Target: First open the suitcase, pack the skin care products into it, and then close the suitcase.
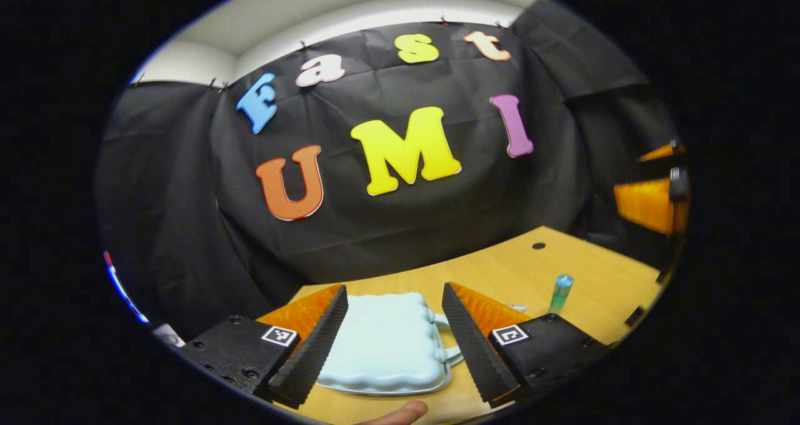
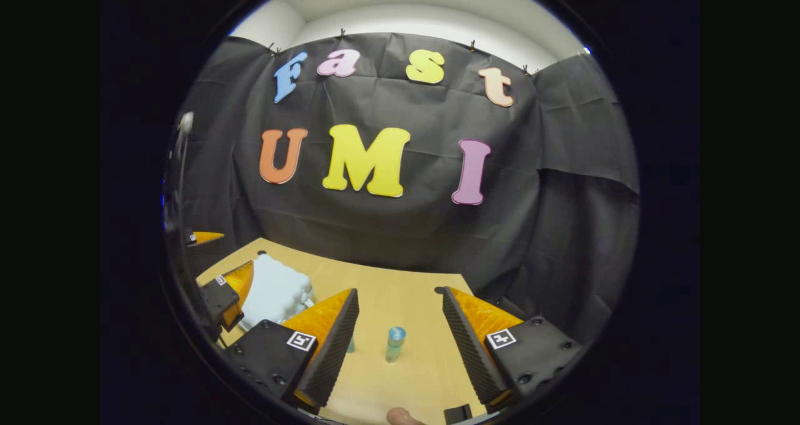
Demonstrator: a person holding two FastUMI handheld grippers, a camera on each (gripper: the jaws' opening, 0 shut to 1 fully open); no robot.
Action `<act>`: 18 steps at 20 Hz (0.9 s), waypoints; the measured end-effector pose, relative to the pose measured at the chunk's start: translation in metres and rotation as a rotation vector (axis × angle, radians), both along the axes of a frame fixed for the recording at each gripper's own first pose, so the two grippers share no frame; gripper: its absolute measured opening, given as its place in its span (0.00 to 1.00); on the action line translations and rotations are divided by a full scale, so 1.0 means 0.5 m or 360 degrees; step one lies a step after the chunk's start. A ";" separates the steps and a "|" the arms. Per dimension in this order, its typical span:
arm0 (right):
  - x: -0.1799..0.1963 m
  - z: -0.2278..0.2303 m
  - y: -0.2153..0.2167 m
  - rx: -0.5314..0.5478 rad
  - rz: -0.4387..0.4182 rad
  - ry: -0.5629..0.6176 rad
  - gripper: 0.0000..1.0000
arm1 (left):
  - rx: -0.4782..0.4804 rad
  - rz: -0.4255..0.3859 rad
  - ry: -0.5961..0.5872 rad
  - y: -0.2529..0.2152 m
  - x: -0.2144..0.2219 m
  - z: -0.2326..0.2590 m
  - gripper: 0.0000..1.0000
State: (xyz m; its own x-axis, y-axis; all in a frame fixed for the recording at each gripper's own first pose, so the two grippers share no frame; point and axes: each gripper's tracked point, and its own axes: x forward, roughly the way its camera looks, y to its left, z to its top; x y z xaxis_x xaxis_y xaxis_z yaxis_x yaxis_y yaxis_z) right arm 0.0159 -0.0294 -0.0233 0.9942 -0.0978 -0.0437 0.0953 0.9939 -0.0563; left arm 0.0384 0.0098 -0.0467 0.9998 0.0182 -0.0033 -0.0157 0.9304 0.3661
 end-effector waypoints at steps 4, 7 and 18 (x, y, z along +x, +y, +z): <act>-0.018 -0.011 -0.121 -0.0024 -0.0231 -0.0010 0.80 | 0.0520 -0.0129 -0.0066 -0.045 0.046 -0.080 0.98; -0.024 -0.018 -0.204 -0.0014 -0.0368 -0.0014 0.80 | 0.0958 -0.0210 -0.0043 -0.075 0.064 -0.161 0.97; -0.001 -0.106 -0.361 0.0088 -0.0547 0.0141 0.80 | 0.1617 -0.0193 0.0289 -0.069 0.151 -0.354 0.96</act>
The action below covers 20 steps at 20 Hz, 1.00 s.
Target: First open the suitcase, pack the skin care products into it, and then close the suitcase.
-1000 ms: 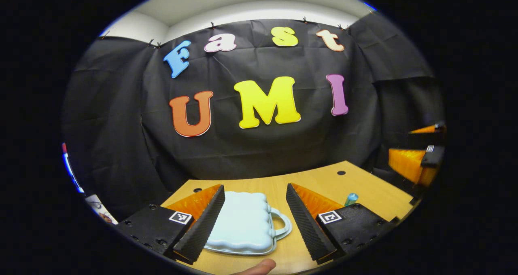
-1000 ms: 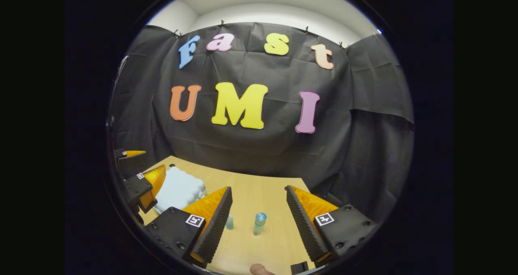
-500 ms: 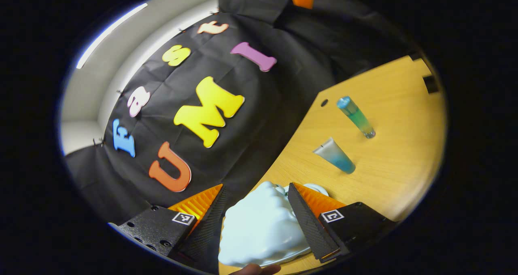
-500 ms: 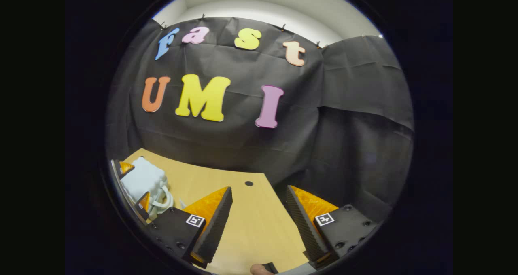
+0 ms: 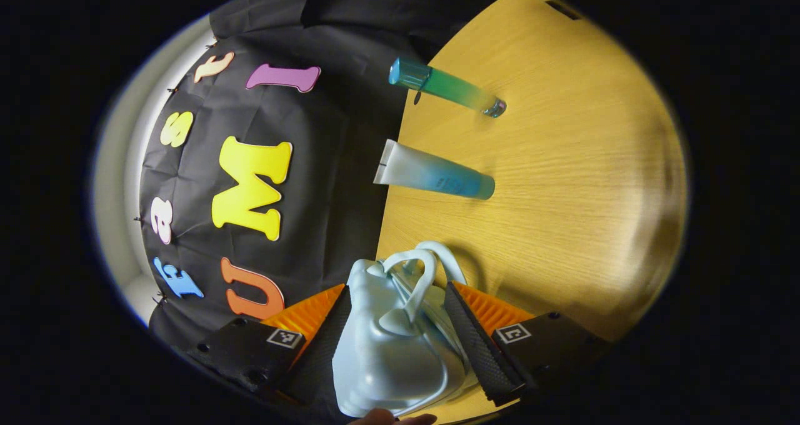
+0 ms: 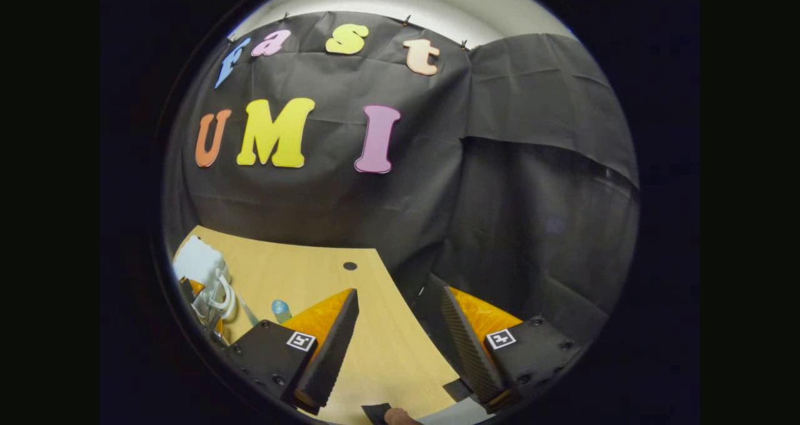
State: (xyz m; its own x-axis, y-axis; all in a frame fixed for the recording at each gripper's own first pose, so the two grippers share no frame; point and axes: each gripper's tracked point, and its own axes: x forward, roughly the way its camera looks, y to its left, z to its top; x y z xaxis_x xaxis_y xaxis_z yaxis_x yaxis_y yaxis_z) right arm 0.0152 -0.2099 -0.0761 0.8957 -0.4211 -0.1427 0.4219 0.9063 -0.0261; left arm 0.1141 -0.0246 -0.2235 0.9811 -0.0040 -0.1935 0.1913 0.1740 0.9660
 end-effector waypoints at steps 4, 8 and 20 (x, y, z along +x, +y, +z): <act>0.017 -0.035 -0.012 0.0025 0.0014 0.0074 0.80 | 0.0125 0.0016 0.0019 -0.004 0.037 -0.019 0.96; 0.029 -0.057 -0.033 0.0032 0.0042 0.0114 0.80 | 0.0149 0.0168 0.0088 0.025 0.056 -0.047 0.77; 0.050 -0.114 -0.099 0.0106 0.0160 0.0190 0.80 | 0.0191 0.0242 0.0141 0.000 0.080 -0.043 0.13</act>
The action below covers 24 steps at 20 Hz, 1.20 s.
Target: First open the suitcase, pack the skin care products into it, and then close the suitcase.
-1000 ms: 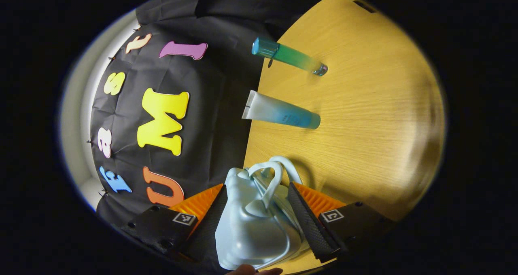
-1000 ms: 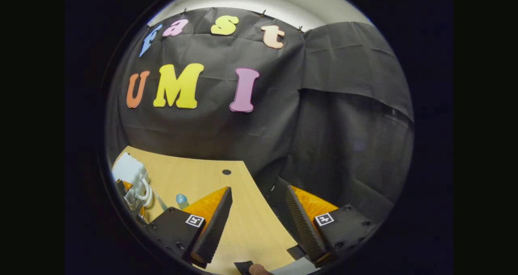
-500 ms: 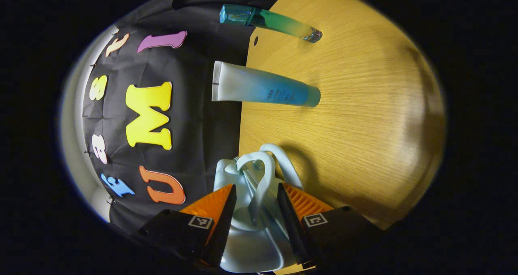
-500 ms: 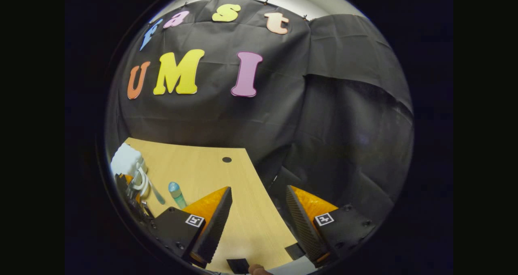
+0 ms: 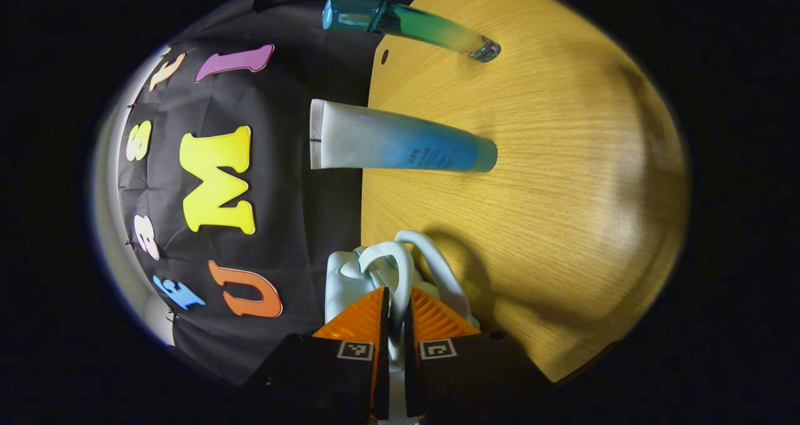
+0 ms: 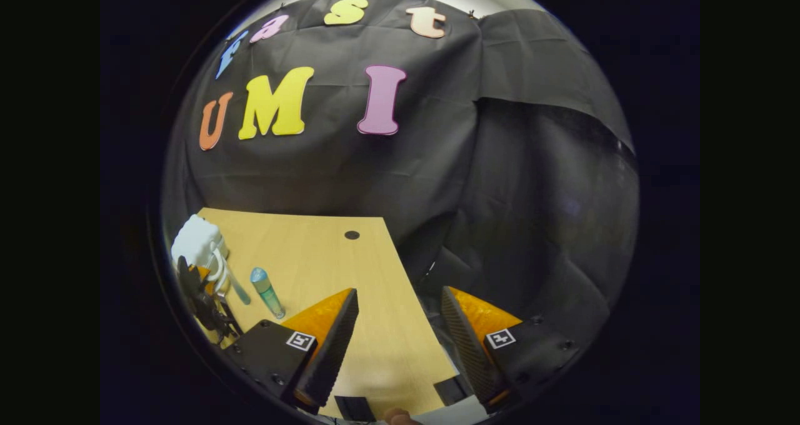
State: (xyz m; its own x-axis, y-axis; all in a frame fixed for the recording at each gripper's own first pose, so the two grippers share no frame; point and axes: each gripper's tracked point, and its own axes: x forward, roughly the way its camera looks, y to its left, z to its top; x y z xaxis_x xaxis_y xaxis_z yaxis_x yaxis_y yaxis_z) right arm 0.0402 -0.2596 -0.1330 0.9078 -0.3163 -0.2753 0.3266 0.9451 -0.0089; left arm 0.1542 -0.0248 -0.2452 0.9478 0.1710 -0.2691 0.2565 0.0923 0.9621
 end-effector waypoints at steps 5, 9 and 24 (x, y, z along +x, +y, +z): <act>0.001 0.011 -0.013 0.0000 0.0021 -0.0022 0.80 | -0.0242 0.0110 -0.0073 0.025 -0.011 0.051 0.03; -0.009 0.035 0.005 -0.0049 -0.0021 -0.0039 0.80 | -0.0546 0.0124 -0.0071 0.029 -0.005 0.116 0.02; 0.041 0.218 0.391 -0.0166 0.0045 -0.0254 0.80 | -0.1705 0.0291 -0.0383 0.388 -0.074 0.427 0.03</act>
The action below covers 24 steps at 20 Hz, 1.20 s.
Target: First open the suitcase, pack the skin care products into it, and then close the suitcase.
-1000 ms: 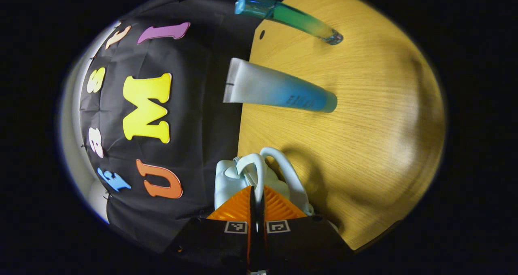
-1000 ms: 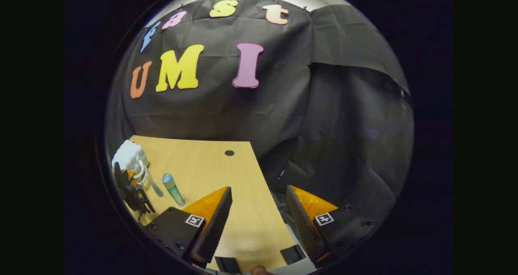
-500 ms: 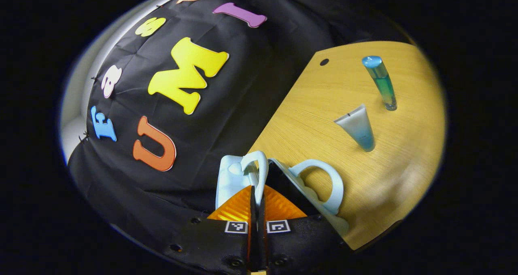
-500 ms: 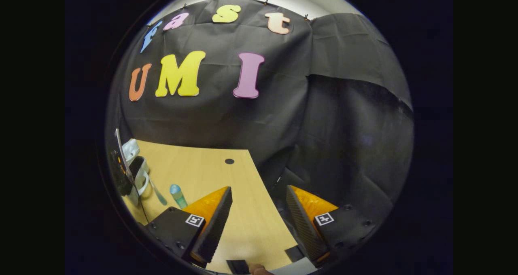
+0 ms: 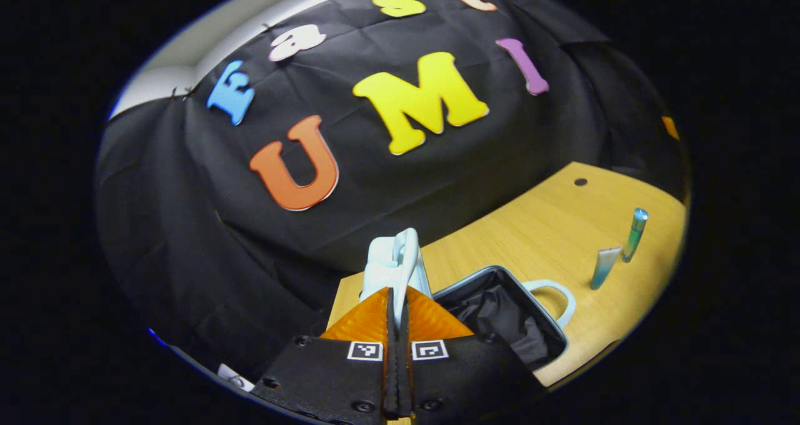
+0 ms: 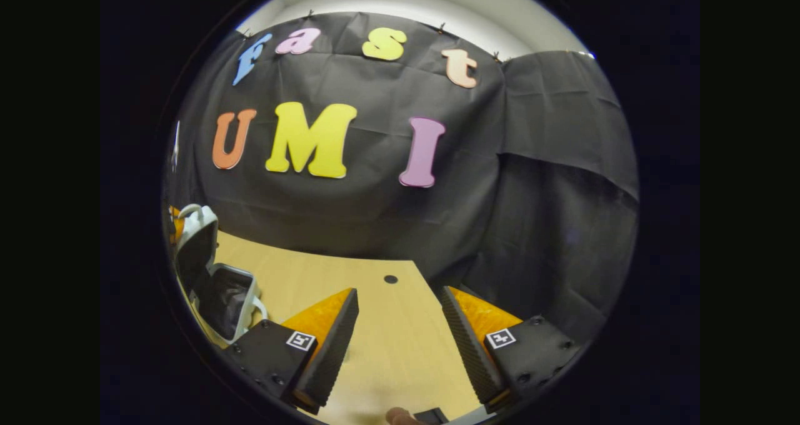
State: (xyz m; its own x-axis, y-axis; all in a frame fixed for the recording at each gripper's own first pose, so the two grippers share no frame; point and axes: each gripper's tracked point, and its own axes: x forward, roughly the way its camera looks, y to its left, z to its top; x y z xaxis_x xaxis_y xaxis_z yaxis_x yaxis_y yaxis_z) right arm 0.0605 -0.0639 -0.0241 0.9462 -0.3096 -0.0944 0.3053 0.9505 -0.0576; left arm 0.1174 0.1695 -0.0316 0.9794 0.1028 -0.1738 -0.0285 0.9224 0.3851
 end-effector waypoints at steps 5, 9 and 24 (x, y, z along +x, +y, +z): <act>0.023 0.009 0.128 -0.0028 0.0092 0.0002 0.80 | -0.0190 0.0107 -0.0095 0.189 -0.015 -0.020 0.03; 0.025 0.019 0.209 -0.0037 0.0161 -0.0004 0.80 | -0.0406 0.0151 -0.0114 0.306 -0.009 -0.073 0.03; -0.005 0.001 0.292 -0.0136 0.0199 0.0089 0.80 | -0.1440 0.0650 0.0472 0.546 0.021 -0.565 0.16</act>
